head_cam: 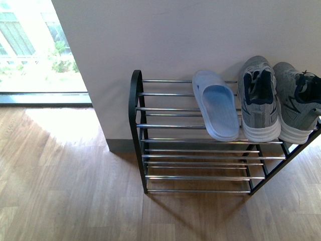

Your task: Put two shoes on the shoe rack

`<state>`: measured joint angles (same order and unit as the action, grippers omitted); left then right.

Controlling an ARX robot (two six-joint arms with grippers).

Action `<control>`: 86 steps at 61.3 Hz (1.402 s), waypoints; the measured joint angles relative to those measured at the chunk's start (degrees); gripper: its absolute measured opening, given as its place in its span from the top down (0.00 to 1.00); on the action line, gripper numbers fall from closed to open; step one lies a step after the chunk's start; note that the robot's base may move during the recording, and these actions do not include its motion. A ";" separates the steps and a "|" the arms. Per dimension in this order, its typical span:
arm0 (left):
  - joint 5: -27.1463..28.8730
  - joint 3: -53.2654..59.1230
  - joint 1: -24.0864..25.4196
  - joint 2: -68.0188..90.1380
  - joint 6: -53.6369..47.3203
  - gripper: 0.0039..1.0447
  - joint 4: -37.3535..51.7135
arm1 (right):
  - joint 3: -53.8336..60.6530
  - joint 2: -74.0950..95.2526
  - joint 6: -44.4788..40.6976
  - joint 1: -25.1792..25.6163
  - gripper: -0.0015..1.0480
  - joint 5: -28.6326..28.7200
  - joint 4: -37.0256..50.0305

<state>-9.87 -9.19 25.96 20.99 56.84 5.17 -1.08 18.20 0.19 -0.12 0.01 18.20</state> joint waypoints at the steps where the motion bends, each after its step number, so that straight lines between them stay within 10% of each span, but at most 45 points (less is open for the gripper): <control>1: 0.00 0.00 0.00 0.00 0.00 0.98 0.00 | 0.00 -0.24 0.00 0.00 0.98 0.00 -0.22; 54: 0.02 0.00 0.00 0.00 0.00 0.98 0.00 | 0.00 -17.81 -0.04 0.02 0.98 -0.02 -18.12; 86: 0.39 0.00 0.00 0.00 0.00 0.98 0.00 | 0.00 -17.92 -0.04 0.04 0.15 0.09 -18.12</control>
<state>-9.48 -9.19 25.96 20.99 56.84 5.17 -1.08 0.27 0.14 -0.08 0.10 0.08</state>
